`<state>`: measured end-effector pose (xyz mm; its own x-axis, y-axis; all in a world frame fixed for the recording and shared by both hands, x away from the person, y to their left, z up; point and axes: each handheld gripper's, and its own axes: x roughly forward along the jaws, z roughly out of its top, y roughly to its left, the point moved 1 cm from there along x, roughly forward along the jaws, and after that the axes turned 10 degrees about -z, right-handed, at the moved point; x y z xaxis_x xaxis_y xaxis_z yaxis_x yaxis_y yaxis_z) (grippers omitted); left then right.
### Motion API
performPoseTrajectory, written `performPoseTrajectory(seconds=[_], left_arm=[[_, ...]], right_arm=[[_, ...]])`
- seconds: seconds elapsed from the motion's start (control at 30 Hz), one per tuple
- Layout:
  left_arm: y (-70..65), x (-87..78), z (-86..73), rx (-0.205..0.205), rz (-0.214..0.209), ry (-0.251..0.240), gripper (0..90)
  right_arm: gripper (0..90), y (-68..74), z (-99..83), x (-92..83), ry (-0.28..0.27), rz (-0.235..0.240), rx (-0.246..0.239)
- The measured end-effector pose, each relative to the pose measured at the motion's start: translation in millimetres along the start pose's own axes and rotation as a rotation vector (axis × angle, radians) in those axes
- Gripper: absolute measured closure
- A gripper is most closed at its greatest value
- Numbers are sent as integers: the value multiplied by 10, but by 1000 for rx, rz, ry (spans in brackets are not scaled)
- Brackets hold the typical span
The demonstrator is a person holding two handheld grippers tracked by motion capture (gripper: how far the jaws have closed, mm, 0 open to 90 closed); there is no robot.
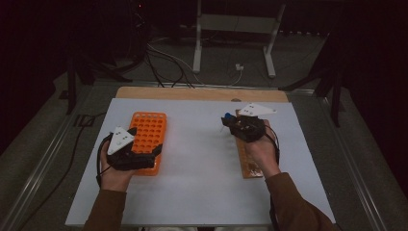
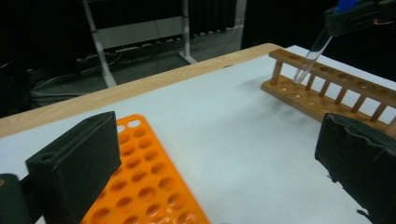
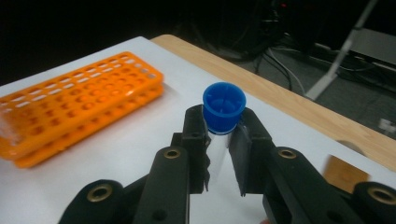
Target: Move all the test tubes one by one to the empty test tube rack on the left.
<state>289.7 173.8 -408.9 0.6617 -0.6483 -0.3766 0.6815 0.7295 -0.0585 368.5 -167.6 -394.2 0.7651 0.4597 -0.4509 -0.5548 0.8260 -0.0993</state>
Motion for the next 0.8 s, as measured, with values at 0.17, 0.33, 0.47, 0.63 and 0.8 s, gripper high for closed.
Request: performPoseTrajectory(seconds=[0.17, 0.33, 0.47, 0.63, 0.8], left_arm=[[-78, 158, 75, 8, -19, 9, 15], [-167, 307, 128, 21, -32, 25, 15], [-264, 408, 160, 38, -37, 32, 26], [-368, 534, 204, 69, -40, 49, 50], [-455, 678, 253, 95, -55, 71, 83]], right_arm=[[772, 148, 47, 27, 1, 42, -5], [772, 293, 72, 51, 4, 87, -5], [772, 383, 88, 66, 1, 112, -10], [772, 467, 105, 90, 2, 140, -8], [772, 546, 142, 105, 1, 158, -20]])
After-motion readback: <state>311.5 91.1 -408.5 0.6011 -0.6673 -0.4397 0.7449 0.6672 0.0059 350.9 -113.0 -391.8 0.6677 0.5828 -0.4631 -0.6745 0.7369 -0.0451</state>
